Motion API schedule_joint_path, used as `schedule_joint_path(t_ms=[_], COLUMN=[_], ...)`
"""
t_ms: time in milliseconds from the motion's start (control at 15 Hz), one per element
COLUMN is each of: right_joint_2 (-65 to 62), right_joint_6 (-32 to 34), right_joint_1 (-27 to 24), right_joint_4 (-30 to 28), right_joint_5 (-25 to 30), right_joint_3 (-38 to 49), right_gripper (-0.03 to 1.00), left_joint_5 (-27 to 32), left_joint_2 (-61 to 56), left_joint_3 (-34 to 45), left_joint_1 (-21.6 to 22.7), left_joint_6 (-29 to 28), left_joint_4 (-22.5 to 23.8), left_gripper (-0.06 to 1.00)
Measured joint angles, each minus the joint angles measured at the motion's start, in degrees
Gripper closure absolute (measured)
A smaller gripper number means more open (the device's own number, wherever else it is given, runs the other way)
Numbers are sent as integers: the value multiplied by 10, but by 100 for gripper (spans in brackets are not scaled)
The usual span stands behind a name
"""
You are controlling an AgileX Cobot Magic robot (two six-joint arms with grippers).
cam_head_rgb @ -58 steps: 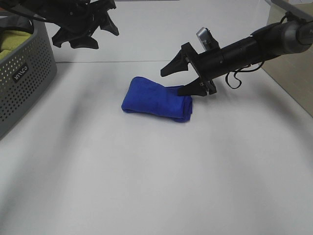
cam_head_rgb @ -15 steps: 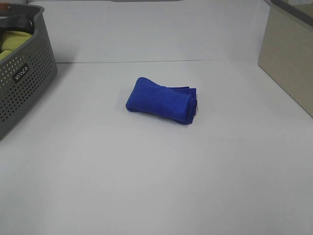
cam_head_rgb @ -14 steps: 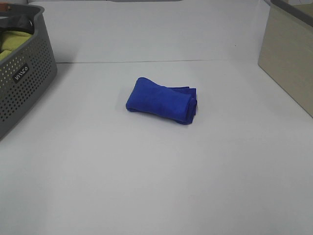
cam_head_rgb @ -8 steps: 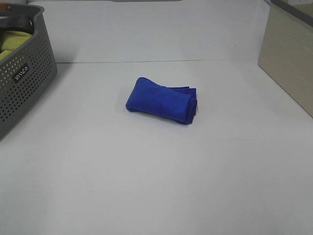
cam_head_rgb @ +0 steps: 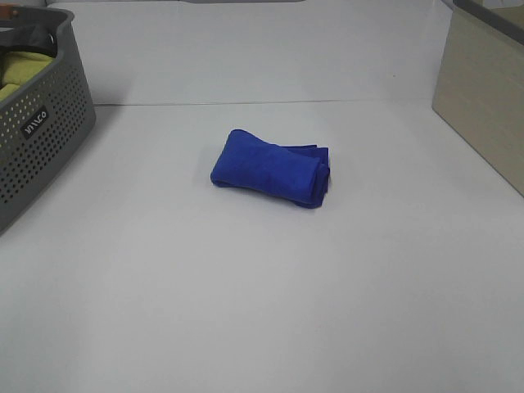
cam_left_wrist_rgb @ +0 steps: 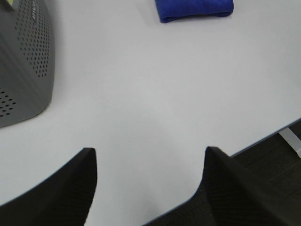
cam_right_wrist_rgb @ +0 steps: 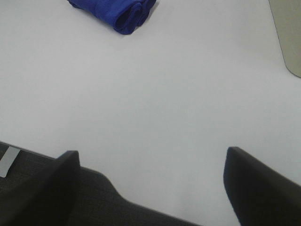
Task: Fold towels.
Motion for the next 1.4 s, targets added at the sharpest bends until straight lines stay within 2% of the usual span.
schedule_joint_path(t_ms=[200,333,533,733,1400], right_joint_2=[0,-13,-48,-70,-82], right_joint_6=[0,0,0,0,0], right_joint_1=[0,0,-4,-49,-50], right_joint_4=[0,0,2,3,9], right_joint_5=[0,-1,-1,-1,-2], right_joint_3=[0,1,1,1,3], right_gripper=[19,19,19,19,19], left_joint_5=[-1,-3,-2,-2,-2], left_joint_2=[-13,-50,-77,-77,-78], left_joint_3=[0,1,1,1,1], left_joint_1=[68,95,100,100,100], left_joint_6=[0,0,0,0,0], left_joint_4=[0,0,-1,-1,0], left_gripper=[32,32,32,32,32])
